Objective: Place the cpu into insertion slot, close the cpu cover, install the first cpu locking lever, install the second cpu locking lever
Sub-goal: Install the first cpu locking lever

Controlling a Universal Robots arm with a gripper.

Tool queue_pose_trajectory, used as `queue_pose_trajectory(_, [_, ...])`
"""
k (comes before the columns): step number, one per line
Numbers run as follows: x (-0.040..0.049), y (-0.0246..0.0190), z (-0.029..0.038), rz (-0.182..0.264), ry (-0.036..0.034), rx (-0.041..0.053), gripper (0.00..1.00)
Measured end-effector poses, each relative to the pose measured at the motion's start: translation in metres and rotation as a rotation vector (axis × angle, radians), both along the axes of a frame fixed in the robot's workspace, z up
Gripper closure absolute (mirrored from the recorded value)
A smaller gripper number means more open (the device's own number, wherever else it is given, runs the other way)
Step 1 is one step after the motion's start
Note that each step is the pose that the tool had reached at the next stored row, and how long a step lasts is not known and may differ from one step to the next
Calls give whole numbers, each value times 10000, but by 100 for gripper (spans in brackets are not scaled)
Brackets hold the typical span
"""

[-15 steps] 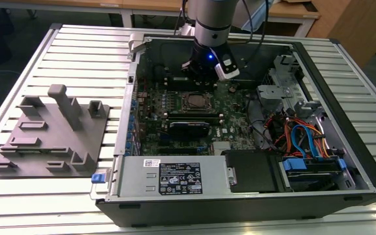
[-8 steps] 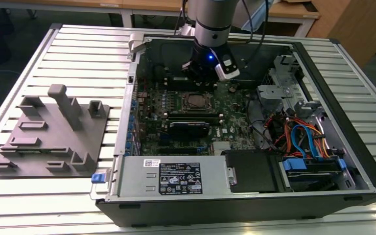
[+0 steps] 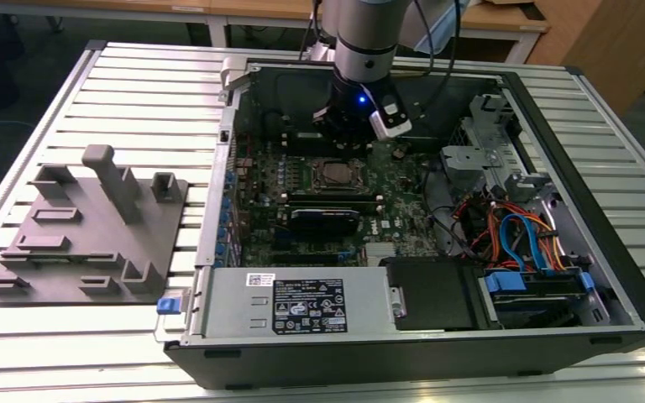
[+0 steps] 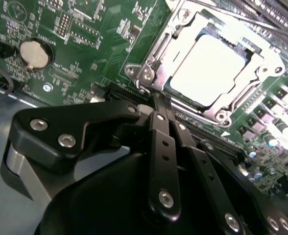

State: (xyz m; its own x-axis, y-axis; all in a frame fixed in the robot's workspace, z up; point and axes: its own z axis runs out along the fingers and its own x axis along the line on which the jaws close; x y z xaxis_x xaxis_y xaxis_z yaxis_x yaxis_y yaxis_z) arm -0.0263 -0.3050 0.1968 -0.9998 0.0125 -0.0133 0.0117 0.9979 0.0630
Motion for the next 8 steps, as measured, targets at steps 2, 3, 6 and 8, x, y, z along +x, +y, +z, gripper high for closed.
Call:
queue_pose_trajectory(2, [0, 0, -8, 1, 0, 3, 89])
queue_pose_trajectory(3, [0, -1, -11, 1, 2, 21, 89])
queue_pose_trajectory(6, [0, 0, -14, 0, 2, 159, 89])
queue_pose_trajectory(8, [0, 0, -13, -1, -2, 174, 89])
